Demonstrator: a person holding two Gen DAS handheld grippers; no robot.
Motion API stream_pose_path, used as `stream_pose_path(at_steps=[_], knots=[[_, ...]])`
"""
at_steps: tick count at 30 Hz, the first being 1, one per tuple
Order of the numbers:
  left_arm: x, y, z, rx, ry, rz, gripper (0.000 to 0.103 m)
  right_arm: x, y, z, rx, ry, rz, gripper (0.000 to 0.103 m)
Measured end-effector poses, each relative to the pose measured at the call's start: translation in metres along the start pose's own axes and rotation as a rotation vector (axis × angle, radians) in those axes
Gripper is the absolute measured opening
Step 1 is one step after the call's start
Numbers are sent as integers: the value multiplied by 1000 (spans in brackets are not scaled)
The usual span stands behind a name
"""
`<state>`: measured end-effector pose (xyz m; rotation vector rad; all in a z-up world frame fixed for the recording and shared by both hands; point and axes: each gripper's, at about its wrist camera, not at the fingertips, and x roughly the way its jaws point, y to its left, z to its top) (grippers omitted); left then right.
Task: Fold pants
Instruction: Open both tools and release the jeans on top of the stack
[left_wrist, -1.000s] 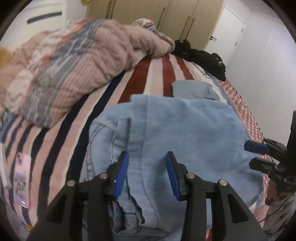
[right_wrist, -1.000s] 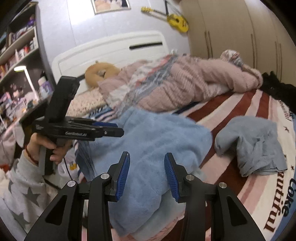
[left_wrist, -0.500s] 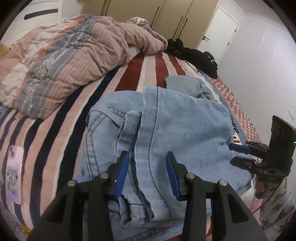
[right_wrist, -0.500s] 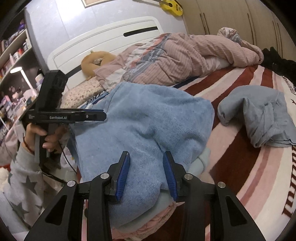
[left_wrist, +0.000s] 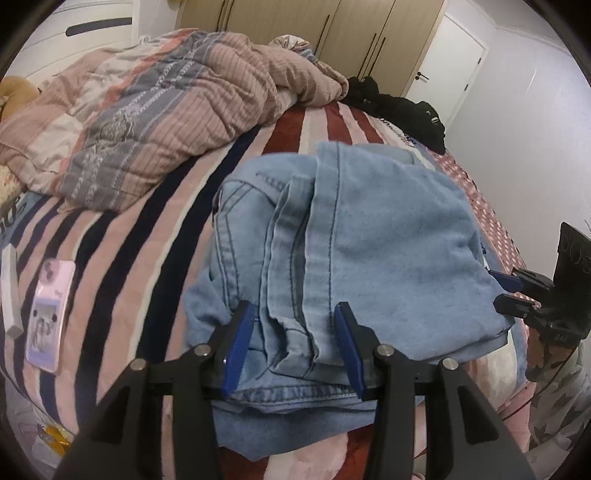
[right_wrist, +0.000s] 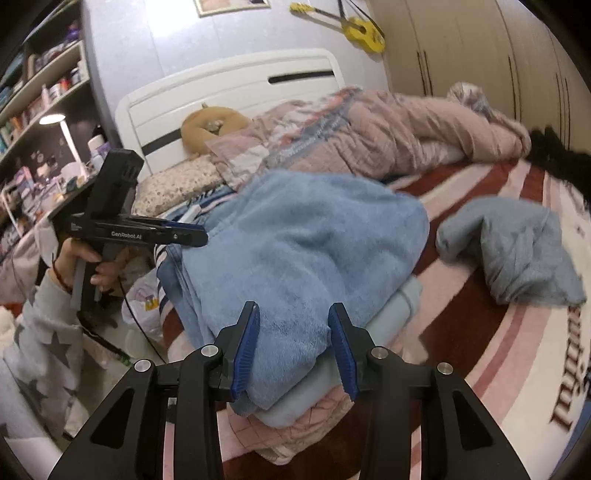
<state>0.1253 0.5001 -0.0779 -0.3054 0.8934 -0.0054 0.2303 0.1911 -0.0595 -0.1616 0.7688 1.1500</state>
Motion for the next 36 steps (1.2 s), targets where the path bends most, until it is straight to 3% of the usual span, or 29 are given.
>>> stream_pose_path(at_steps=[7,15,19,22,24,30,34,36], knots=[[-10,-6,-2,-9,-15,10,42,-1,5,-4,-4,8,-34,35],[-30,-38,-11,38,-59,77,54,-22,5,-6,17,-28,-41,40],[-35,-61,-15,65,-93,136,58,-34,13,-14,-2,-29,-56,50],[-40,-80,-19,81,-117,136,60,-43,19,-23,-25,-32,-66,54],[-43,-97,-24,96,-139,146,63,-51,22,-28,-31,-37,-65,62],[-53,-148,-35,145,-189,128,68,-83,24,-54,-29,-54,-81,67],[-60,-188,-48,179,-261,127,80,-107,16,-73,-24,-72,-118,76],[-64,-206,-54,184,-293,120,81,-122,13,-85,-26,-88,-151,80]])
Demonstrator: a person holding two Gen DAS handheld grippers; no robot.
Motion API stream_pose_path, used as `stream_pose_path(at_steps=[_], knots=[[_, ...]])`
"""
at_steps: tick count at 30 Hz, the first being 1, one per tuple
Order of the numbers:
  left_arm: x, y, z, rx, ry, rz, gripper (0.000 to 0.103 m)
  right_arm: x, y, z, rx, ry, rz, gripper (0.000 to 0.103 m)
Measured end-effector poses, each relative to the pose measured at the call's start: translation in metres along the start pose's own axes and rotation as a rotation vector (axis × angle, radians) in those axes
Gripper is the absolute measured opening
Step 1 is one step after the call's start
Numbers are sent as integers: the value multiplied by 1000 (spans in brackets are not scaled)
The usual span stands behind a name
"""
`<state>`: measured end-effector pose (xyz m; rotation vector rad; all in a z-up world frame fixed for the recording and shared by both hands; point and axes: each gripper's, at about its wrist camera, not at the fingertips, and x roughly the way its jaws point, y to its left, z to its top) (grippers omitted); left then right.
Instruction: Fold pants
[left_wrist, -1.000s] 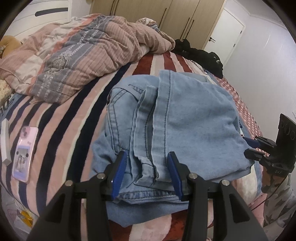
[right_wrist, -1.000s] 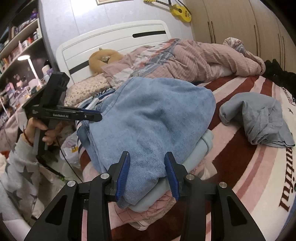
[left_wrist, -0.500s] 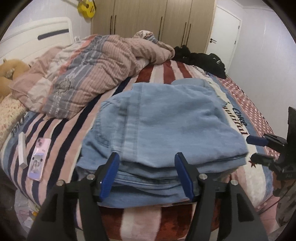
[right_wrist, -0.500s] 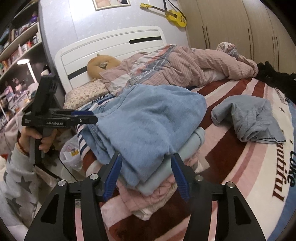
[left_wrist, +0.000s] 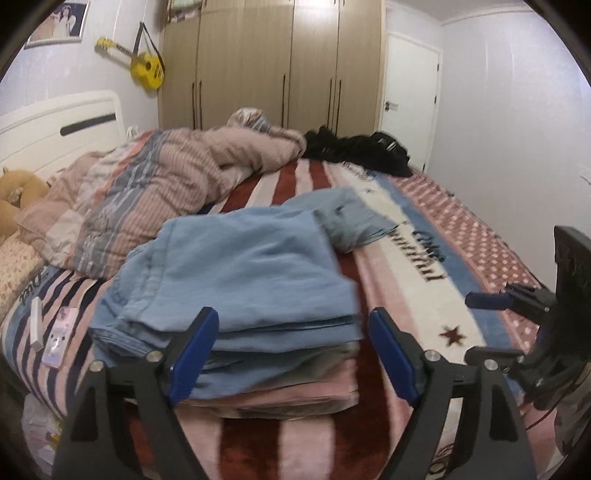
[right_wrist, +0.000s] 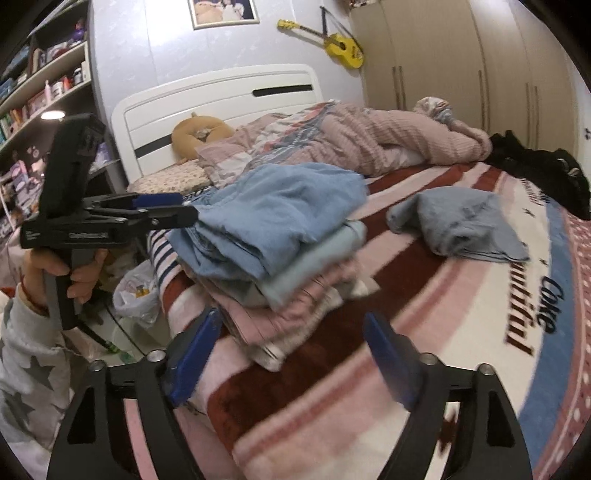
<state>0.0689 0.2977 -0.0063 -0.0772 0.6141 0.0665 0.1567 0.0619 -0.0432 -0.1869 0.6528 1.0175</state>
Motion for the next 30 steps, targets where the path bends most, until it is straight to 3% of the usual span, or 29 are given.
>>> stream_pose_path(at_steps=[7,15,22,30], knots=[[-27,-77,-12,28,-164,2,95,-64,-15,-32,0,-91,-114,90],[-55,-152,-38,8,-329,39,99,-150,-16,-65,-11,-269,-292,102],[-57,-190,-51,-28,-350,24,101,-203,-17,-99,-10,-365,-457,102],[-54,-209,-55,-3,-326,19,101,-226,-25,-118,17,-370,-498,102]])
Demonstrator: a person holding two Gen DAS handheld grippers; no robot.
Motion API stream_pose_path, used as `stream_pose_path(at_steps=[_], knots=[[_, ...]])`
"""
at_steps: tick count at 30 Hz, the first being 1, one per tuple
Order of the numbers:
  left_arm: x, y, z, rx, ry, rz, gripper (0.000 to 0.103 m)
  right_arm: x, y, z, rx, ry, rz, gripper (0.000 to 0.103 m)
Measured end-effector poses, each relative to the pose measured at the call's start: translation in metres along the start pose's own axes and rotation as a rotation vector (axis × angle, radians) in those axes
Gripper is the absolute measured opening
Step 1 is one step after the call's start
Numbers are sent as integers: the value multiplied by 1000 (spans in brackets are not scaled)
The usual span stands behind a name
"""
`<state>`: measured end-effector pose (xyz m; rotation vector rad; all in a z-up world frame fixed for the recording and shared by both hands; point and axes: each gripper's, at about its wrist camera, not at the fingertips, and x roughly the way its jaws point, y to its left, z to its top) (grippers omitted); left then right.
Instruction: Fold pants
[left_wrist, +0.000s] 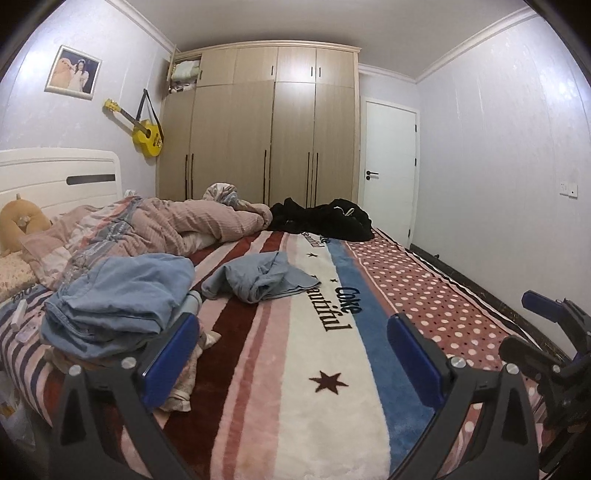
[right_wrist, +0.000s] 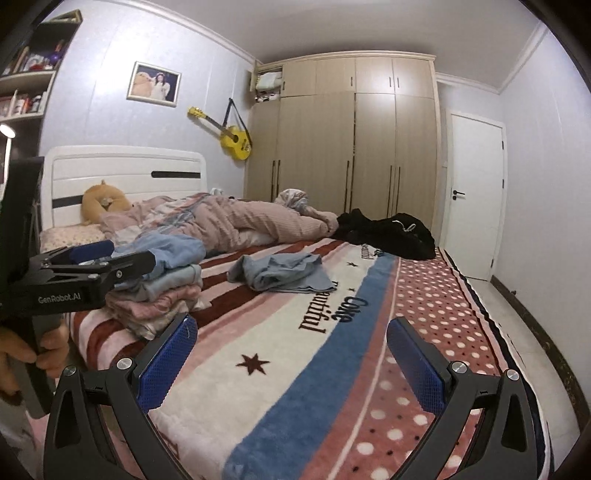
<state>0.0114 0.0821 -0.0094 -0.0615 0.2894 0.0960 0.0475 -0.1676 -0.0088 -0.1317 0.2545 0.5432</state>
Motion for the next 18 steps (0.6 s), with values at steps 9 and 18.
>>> stream_pose_path(at_steps=[9,18], knots=[[-3,-5,0,13,-9,3,101,-9,-3,2,17,-13,3,102],[-3,-6,1,17,-14,4,102,-11,-3,2,20,-14,-1,102]])
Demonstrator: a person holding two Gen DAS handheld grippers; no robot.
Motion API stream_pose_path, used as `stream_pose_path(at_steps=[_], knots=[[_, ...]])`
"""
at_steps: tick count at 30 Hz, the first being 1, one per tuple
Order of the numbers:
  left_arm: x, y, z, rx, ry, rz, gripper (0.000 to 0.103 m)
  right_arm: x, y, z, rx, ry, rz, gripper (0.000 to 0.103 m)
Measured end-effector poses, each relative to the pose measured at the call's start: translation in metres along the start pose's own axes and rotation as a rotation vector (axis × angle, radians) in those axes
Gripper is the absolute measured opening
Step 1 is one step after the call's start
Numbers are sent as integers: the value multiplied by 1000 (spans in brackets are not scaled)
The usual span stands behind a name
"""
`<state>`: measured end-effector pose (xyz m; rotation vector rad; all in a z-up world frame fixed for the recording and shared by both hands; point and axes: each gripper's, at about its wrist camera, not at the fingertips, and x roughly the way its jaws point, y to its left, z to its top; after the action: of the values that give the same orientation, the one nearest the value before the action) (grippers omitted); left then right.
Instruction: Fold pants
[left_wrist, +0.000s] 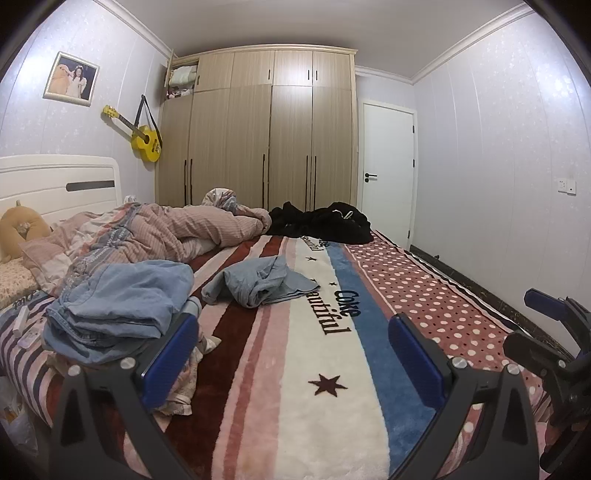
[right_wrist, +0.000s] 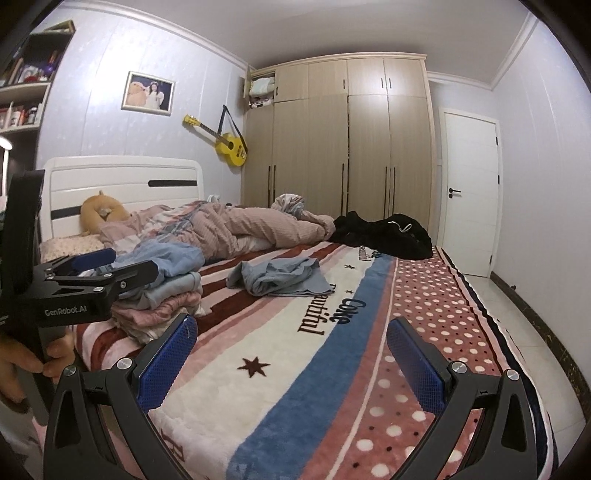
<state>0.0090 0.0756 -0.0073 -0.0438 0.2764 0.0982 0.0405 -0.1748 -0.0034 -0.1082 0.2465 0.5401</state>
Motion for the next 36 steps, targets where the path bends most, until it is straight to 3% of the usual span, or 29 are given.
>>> stream_pose_path(at_steps=[36], knots=[[-2,-1,1,13,2,-10,102,-9,1,8,18,-7,-12,102]])
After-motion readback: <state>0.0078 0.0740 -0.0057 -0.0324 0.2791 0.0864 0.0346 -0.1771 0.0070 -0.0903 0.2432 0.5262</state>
